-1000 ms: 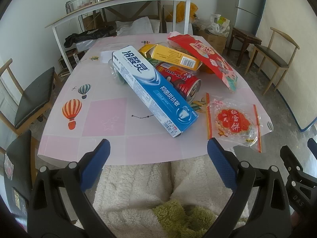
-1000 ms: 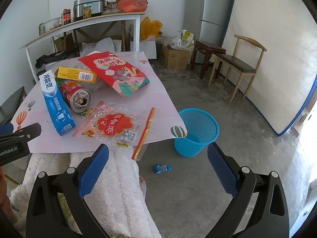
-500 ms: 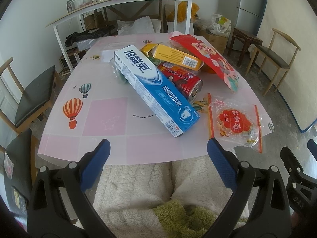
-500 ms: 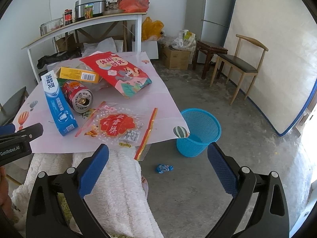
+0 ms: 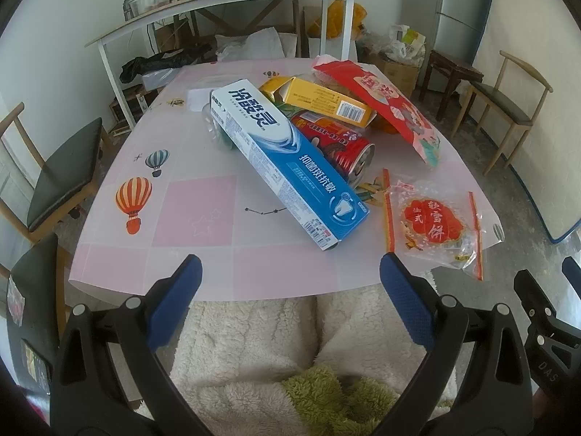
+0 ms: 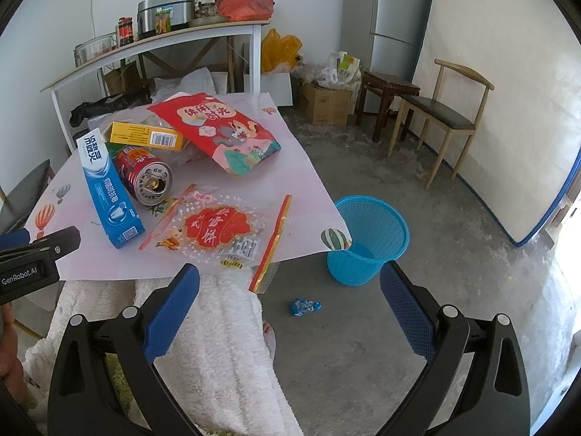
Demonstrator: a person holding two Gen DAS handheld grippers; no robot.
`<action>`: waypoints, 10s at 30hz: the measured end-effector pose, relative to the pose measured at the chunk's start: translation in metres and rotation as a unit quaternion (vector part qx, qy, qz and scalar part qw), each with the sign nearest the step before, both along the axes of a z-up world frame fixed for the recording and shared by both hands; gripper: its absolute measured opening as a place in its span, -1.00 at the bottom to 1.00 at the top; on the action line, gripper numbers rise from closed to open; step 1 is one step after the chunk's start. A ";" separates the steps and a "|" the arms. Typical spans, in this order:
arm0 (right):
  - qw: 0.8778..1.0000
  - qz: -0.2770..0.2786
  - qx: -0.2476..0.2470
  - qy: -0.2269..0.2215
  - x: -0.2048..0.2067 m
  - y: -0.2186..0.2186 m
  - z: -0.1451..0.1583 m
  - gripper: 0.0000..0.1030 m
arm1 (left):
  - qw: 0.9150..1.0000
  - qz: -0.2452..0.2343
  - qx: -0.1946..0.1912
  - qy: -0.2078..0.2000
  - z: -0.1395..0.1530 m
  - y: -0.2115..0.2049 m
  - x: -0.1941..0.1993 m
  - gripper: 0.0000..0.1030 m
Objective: Collect trash
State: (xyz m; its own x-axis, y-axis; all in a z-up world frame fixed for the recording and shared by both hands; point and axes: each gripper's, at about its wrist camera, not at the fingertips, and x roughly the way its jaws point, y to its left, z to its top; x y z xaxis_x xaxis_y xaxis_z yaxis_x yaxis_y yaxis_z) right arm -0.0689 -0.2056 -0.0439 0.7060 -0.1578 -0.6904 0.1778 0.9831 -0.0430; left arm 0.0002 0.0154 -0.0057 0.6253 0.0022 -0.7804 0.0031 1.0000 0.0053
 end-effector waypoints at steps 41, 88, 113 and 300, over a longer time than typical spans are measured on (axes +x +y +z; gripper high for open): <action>0.971 0.214 -0.108 0.027 0.063 0.063 -0.039 0.69 | 0.994 -0.040 -0.097 -0.035 -0.038 0.064 0.049 0.83; 0.958 0.127 0.248 -0.067 0.046 -0.062 0.009 -0.94 | 0.922 -0.173 -0.345 0.033 0.007 -0.044 0.156 0.22; 0.945 0.098 0.294 -0.102 0.044 -0.102 -0.006 -0.94 | 0.951 0.036 -0.285 0.116 -0.045 -0.113 0.226 0.30; 0.982 0.086 0.167 -0.030 0.149 -0.015 0.000 0.66 | 0.991 -0.006 -0.043 0.125 -0.078 0.199 0.441 0.31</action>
State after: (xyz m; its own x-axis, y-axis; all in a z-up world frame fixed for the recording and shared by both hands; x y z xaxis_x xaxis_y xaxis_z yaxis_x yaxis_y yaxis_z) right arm 0.0806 -0.2203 -0.0440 0.7432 0.1947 -0.6401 0.0012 0.9563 0.2923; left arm 0.4411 0.2145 -0.0842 0.4120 -0.0771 -0.9079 0.0058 0.9966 -0.0820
